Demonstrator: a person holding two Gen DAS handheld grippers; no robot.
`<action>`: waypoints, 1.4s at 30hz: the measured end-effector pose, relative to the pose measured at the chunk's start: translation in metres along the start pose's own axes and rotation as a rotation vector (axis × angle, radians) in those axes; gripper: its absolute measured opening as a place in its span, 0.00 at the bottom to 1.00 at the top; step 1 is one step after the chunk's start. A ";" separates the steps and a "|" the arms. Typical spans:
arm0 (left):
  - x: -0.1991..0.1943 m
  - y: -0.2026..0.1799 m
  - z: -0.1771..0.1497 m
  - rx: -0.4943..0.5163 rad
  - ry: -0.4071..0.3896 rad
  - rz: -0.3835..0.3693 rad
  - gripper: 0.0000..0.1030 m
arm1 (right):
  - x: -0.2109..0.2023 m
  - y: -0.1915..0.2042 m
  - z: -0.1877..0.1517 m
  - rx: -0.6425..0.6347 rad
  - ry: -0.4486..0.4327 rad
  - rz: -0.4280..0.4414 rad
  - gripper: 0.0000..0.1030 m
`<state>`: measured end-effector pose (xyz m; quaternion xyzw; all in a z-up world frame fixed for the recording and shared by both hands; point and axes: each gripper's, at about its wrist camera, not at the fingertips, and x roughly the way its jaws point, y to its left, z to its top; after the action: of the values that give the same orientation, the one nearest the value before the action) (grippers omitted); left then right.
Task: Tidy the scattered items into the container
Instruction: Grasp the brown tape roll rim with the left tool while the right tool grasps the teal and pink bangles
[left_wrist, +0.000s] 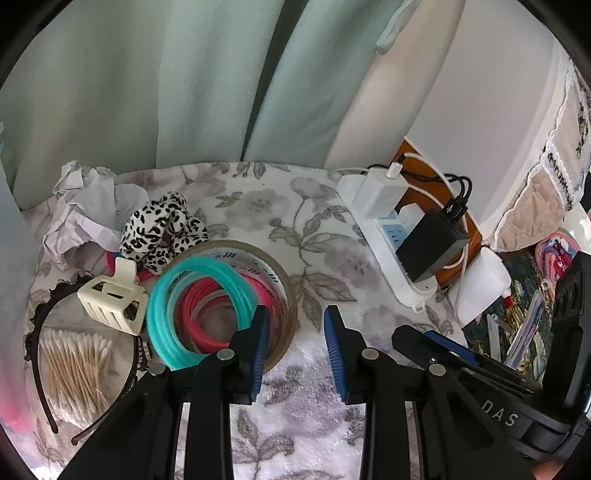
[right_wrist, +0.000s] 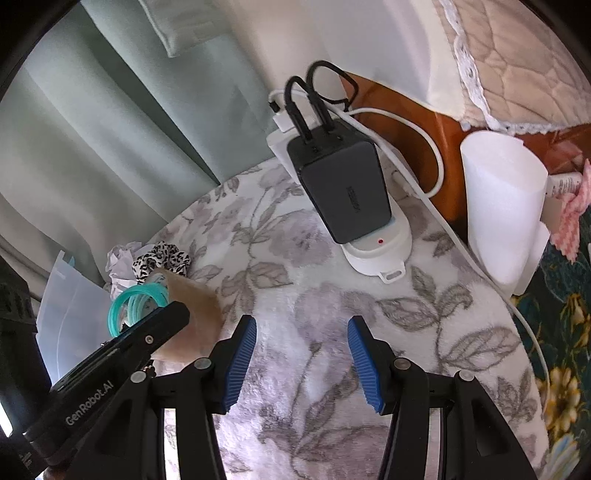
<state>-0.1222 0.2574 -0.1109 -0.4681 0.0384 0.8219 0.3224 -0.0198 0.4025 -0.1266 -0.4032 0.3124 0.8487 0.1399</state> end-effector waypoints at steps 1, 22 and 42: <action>0.003 -0.002 -0.001 0.007 0.007 0.005 0.30 | 0.000 -0.001 0.000 0.001 0.001 0.001 0.54; -0.058 0.022 0.002 -0.077 -0.141 -0.103 0.06 | -0.012 0.021 -0.002 -0.040 -0.020 0.016 0.54; -0.110 0.086 -0.030 -0.210 -0.190 -0.024 0.06 | 0.017 0.090 -0.027 -0.250 0.080 0.085 0.54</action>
<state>-0.1099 0.1245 -0.0611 -0.4198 -0.0839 0.8581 0.2837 -0.0583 0.3154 -0.1150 -0.4374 0.2262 0.8694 0.0399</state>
